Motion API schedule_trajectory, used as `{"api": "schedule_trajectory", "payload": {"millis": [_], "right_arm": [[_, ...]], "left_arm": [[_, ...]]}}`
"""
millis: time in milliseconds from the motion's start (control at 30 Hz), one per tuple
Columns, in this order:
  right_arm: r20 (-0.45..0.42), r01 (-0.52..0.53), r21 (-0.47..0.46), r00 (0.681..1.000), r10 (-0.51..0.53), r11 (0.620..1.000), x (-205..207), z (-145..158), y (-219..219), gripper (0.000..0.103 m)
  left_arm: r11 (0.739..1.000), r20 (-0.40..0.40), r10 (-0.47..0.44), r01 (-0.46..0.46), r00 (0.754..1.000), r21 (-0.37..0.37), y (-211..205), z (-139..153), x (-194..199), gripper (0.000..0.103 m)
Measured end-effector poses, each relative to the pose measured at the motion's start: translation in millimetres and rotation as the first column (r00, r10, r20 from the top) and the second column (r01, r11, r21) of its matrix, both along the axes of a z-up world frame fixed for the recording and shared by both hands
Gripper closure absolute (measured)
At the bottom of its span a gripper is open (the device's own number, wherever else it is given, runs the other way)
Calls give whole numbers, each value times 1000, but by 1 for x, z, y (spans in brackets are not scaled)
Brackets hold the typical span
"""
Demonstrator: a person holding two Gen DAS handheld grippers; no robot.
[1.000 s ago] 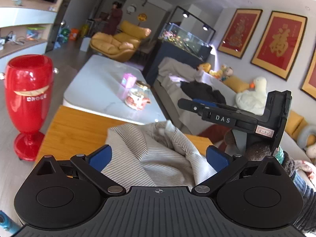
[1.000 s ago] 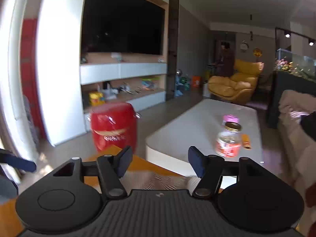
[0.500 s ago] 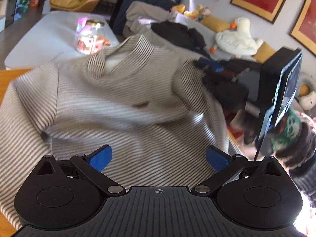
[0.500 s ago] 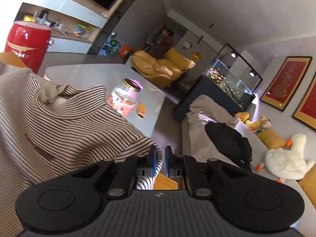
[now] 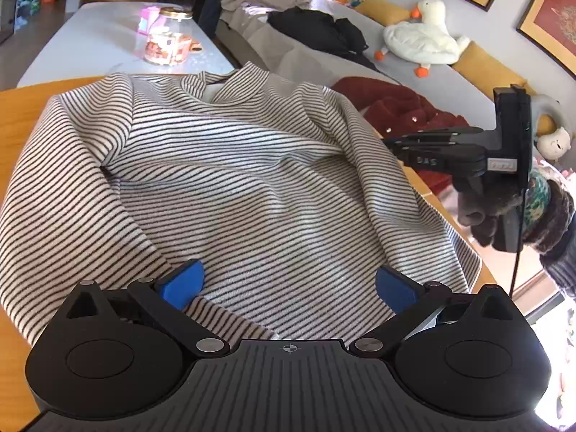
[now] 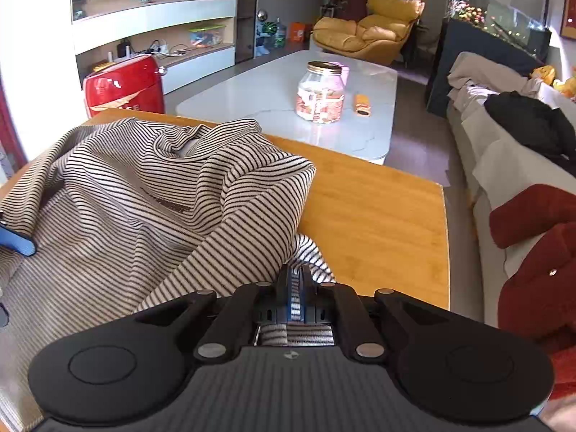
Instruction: Fold clothes
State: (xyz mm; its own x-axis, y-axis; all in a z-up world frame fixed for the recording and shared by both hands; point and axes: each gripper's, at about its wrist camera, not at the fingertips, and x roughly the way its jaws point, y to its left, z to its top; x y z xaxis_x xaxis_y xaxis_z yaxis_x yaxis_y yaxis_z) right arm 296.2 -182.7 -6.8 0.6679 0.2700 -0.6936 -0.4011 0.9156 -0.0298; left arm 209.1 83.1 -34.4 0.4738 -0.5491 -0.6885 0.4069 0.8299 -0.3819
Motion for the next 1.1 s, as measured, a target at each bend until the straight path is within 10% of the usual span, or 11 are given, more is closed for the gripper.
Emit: {"api": "schedule_trajectory", "payload": {"millis": [133, 200, 300, 333, 367, 500, 700, 1100], "right_arm": [[-42, 81, 282, 996, -72, 956, -4, 18, -16, 45], [-70, 77, 371, 996, -55, 925, 5, 15, -11, 35], [-97, 12, 261, 995, 14, 965, 21, -4, 22, 51], [-59, -19, 189, 998, 31, 982, 22, -2, 32, 83], [-11, -49, 120, 999, 50, 992, 23, 3, 40, 92], [225, 89, -96, 972, -66, 991, 56, 33, 33, 94], [142, 118, -271, 986, -82, 955, 79, -21, 27, 93], [172, 63, -93, 984, -47, 994, -21, 31, -4, 70]], "left_arm": [[1000, -46, 12, -12, 999, 5, 16, 8, -22, 0], [1000, -38, 11, -11, 999, -14, 15, 10, -23, 0], [999, -37, -5, 3, 999, -44, 7, 6, -19, 0], [999, -37, -11, 9, 999, -46, 6, 4, -19, 0], [999, -30, -17, 16, 999, -43, 6, 4, -20, 0], [997, -34, -27, 24, 999, -68, 13, 2, -18, 0], [996, -37, -40, 37, 999, -81, 20, 1, -23, 0], [994, 101, 65, -73, 993, 81, 32, 37, -18, 0]]}}
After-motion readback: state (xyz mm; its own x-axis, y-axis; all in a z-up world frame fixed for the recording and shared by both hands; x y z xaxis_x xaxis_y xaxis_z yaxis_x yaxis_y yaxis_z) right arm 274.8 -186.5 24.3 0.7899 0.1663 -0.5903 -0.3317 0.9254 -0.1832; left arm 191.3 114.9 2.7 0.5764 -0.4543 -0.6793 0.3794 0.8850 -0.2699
